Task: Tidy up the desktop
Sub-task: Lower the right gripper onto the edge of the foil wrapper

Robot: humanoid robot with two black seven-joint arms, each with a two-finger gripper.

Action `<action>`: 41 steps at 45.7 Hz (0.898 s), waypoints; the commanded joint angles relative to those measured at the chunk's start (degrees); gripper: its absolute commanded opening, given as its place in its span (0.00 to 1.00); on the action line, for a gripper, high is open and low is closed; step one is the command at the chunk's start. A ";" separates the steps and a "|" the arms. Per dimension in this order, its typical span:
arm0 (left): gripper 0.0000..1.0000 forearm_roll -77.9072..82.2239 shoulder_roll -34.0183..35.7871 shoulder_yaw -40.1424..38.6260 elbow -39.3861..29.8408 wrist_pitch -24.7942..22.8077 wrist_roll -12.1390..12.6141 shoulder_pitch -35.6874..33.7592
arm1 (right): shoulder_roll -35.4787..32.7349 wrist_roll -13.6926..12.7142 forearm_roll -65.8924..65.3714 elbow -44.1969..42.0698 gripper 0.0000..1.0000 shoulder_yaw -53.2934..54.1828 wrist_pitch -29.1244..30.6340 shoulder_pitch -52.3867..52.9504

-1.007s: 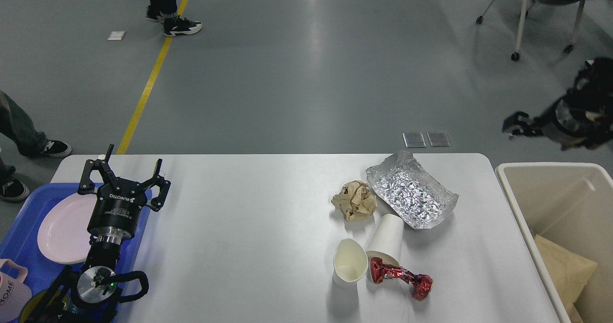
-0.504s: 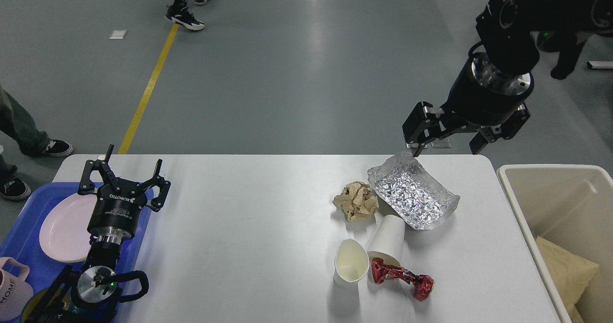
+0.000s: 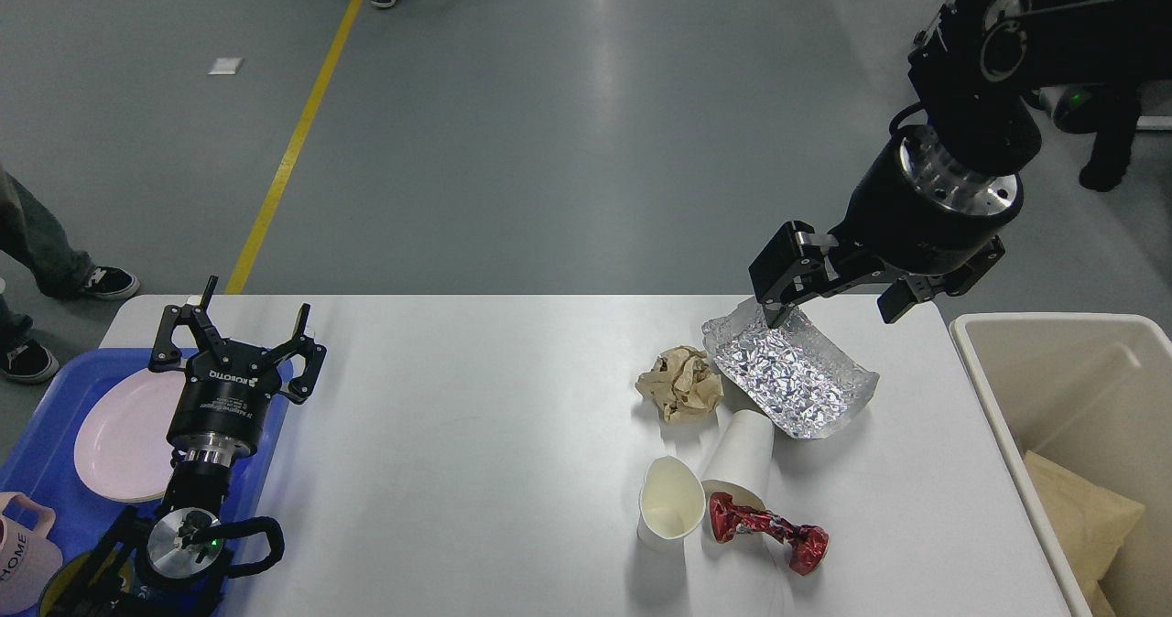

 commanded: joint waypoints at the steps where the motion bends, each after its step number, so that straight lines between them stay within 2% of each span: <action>1: 0.96 0.03 0.00 0.00 0.00 0.00 0.00 0.00 | 0.29 0.01 0.01 -0.18 1.00 -0.09 -2.58 -1.91; 5: 0.96 0.03 0.00 0.00 0.00 0.00 0.00 0.00 | 0.12 0.01 -0.08 -1.31 1.00 -1.76 -6.17 -5.51; 13: 0.96 0.03 0.00 0.00 0.00 0.00 0.00 0.00 | -1.02 0.01 0.53 -2.81 1.00 -7.56 -17.16 -14.56; 18: 0.96 0.03 0.00 0.00 0.00 0.00 0.00 0.00 | -1.90 0.01 3.34 -6.06 1.00 -7.57 -21.30 -22.03; 33: 0.96 0.03 0.00 0.00 0.00 0.00 0.00 0.00 | -1.55 -0.08 13.98 -31.79 1.00 -1.68 -22.80 -51.81; 41: 0.96 0.03 0.00 0.00 0.00 0.00 0.00 0.00 | -0.67 -0.08 14.94 -39.81 1.00 0.69 -22.89 -59.83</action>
